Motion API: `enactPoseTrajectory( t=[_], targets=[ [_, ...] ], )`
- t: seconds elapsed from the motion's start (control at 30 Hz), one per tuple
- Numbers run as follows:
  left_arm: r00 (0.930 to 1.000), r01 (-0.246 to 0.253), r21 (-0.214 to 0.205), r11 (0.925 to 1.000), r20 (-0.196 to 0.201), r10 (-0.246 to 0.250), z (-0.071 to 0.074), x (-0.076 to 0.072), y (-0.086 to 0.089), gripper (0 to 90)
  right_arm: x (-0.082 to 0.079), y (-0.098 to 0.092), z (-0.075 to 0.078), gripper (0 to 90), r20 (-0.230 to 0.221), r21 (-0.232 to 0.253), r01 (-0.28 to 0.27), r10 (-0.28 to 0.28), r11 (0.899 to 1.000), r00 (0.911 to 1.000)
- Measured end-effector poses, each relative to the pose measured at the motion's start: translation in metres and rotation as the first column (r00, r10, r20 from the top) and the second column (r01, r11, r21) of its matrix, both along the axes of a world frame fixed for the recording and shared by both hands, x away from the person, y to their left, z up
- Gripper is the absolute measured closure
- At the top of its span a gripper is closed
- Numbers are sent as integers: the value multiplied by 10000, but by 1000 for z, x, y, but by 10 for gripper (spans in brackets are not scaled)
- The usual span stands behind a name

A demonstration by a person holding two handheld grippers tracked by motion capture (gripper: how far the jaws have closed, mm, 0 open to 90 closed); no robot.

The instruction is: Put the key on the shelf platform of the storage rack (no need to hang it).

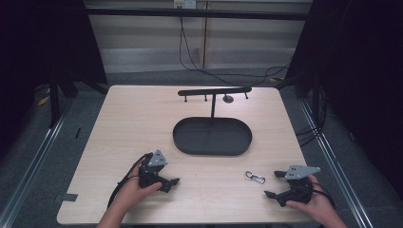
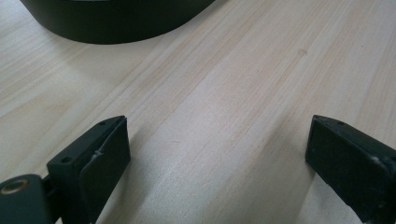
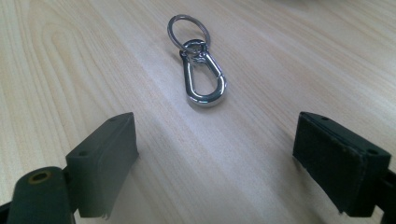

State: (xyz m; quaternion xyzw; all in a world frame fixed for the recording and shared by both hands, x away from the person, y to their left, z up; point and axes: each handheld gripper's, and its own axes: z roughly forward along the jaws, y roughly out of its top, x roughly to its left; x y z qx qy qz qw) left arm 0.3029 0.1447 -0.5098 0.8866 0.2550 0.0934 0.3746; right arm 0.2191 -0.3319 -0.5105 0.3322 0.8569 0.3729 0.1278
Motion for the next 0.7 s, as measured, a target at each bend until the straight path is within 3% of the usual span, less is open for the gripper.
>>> enactPoseTrajectory(
  t=[0.1, 0.27, 0.33, 0.37, 0.4, 0.43, 0.47, 0.63, 0.67, 0.7],
  targets=[
    [10000, 0, 48, 10000, 38, -1, 0, 0, 0, 63, -1, 1, 1, 145, -107, -24, 204, -205, 9998, 9997],
    [10000, 14, 9, 10000, 2, -14, 0, -1, 1, 63, 1, 13, 13, 222, -952, -766, 240, -312, 9968, 9950],
    [10000, 8, -4, 10000, -6, -8, 0, -1, 0, 63, 2, 19, 18, 242, -1412, -1084, 257, -410, 9938, 9891],
    [10000, 8, -4, 10000, -6, -8, 0, -1, 0, 63, 2, 19, 18, 242, -1412, -1084, 257, -410, 9938, 9891],
    [10000, 17, 9, 10000, -4, -17, 0, -1, 1, 62, 2, 26, 24, 263, -1625, -1591, 352, -613, 9866, 9848],
    [10000, 17, 9, 10000, -4, -17, 0, -1, 1, 63, 2, 26, 24, 263, -1625, -1591, 352, -613, 9866, 9848],
    [10000, 2, 17, 10000, 18, -2, 0, -1, 1, 63, 4, 30, 30, 264, -1999, -1641, 441, -771, 9854, 9768],
    [10000, 8, 10, 10000, 0, -8, 0, -1, 1, 63, 7, 42, 42, 297, -2208, -2233, 516, -1020, 9734, 9700],
    [10000, 6, 4, 10000, -4, -6, 0, -1, 1, 63, 11, 47, 47, 300, -2558, -2426, 464, -1100, 9690, 9604],
    [10000, 6, 4, 10000, -4, -6, 0, -1, 1, 63, 11, 47, 47, 300, -2558, -2426, 464, -1100, 9690, 9604]
  ],
)
